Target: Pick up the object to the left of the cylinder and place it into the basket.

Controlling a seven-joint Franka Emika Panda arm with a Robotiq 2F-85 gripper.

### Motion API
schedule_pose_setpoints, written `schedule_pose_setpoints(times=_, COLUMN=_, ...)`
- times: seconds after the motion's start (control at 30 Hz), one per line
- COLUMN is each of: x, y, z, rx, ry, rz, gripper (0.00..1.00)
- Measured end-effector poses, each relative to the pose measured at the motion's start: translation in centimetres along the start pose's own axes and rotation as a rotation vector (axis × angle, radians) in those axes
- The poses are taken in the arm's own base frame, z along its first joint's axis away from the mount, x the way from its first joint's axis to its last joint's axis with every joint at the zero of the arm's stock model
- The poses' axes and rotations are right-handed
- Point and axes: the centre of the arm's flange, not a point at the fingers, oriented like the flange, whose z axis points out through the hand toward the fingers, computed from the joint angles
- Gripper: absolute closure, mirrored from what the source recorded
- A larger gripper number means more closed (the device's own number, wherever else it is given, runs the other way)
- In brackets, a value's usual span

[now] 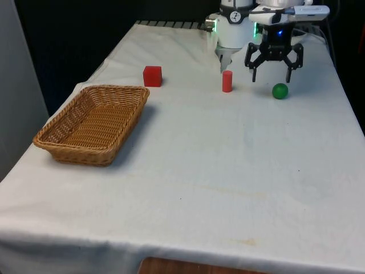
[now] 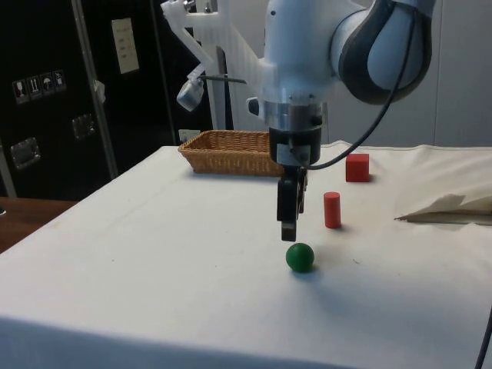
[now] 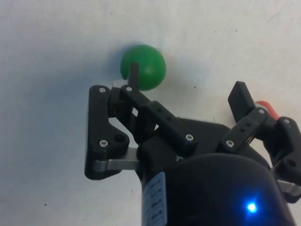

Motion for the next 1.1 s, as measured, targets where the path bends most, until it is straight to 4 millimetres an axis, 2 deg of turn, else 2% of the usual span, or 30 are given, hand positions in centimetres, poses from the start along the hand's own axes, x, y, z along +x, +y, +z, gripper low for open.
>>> schedule_pose_setpoints(times=0.2, x=-0.1, y=-0.1, z=0.0, rx=0.0, ry=-0.002, rz=-0.002, gripper=0.0)
schedule_pose_setpoints(times=0.67, x=-1.3, y=-2.2, z=0.3, rx=0.006, ry=-0.017, rz=0.007, gripper=0.0)
schedule_pose_setpoints(times=1.1, x=-1.5, y=-3.1, z=2.4, rx=-0.007, ry=-0.025, rz=0.02, gripper=0.0)
